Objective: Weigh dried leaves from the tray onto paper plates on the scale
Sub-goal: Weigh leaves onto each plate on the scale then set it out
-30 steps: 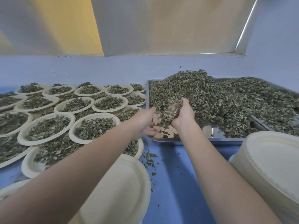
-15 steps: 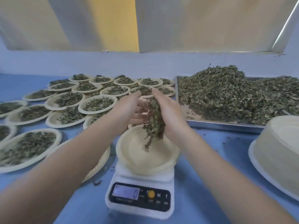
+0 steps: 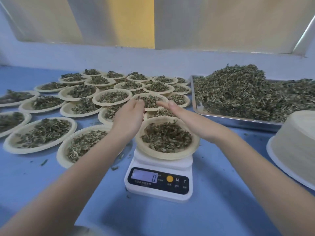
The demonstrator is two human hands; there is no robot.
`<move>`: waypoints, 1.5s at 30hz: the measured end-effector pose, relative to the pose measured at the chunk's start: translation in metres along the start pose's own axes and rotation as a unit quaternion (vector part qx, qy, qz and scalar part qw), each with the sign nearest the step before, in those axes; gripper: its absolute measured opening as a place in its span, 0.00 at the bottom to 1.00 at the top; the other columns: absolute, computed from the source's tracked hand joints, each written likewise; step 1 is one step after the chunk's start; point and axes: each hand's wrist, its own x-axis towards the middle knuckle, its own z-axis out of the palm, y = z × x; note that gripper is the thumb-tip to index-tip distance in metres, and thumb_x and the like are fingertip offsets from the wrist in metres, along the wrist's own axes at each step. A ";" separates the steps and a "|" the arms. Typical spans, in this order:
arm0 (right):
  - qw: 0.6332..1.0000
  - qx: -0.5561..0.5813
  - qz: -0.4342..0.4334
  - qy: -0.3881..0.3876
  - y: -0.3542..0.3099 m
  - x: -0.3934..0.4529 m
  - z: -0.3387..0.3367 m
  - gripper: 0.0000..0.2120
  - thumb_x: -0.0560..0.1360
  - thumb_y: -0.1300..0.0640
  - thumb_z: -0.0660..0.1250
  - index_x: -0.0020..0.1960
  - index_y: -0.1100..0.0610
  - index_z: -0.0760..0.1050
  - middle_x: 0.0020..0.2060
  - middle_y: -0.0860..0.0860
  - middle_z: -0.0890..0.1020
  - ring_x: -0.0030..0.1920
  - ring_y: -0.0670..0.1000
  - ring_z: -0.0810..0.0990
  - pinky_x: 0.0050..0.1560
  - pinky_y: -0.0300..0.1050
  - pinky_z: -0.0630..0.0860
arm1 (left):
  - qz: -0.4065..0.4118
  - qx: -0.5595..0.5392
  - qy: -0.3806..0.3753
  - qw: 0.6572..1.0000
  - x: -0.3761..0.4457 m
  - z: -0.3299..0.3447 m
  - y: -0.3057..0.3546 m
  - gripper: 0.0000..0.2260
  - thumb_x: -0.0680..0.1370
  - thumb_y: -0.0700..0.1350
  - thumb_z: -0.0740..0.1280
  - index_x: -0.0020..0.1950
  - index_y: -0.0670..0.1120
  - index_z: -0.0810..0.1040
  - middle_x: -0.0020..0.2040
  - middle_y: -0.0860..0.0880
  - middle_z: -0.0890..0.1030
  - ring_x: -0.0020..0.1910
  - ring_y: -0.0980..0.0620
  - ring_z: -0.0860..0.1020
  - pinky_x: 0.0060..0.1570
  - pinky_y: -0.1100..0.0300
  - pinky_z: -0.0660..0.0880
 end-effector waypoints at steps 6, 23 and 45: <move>0.998 -0.003 -0.013 0.055 0.012 0.020 -0.002 0.72 0.35 0.12 0.38 0.75 0.45 0.55 0.76 0.46 0.57 0.75 0.47 0.55 0.76 0.53 0.51 | 0.030 0.005 -0.002 1.000 -0.004 0.005 -0.002 0.10 0.75 0.56 0.56 0.42 0.58 0.76 0.47 0.54 0.81 0.50 0.49 0.78 0.58 0.43 0.74; 0.988 0.054 0.011 0.147 0.035 -0.004 -0.003 0.25 0.76 0.33 0.49 0.70 0.38 0.66 0.70 0.36 0.68 0.70 0.40 0.64 0.68 0.42 0.59 | 0.100 0.091 -0.032 0.990 0.015 0.018 -0.002 0.10 0.77 0.44 0.62 0.54 0.55 0.79 0.48 0.60 0.78 0.31 0.65 0.75 0.27 0.76 0.68; 0.959 0.150 0.032 0.239 -0.050 0.066 0.021 0.22 0.81 0.43 0.50 0.72 0.48 0.64 0.59 0.41 0.72 0.57 0.40 0.68 0.55 0.40 0.62 | -0.053 -0.023 0.115 0.992 0.049 -0.084 0.003 0.18 0.78 0.33 0.56 0.65 0.46 0.73 0.55 0.48 0.78 0.31 0.52 0.70 0.29 0.61 0.68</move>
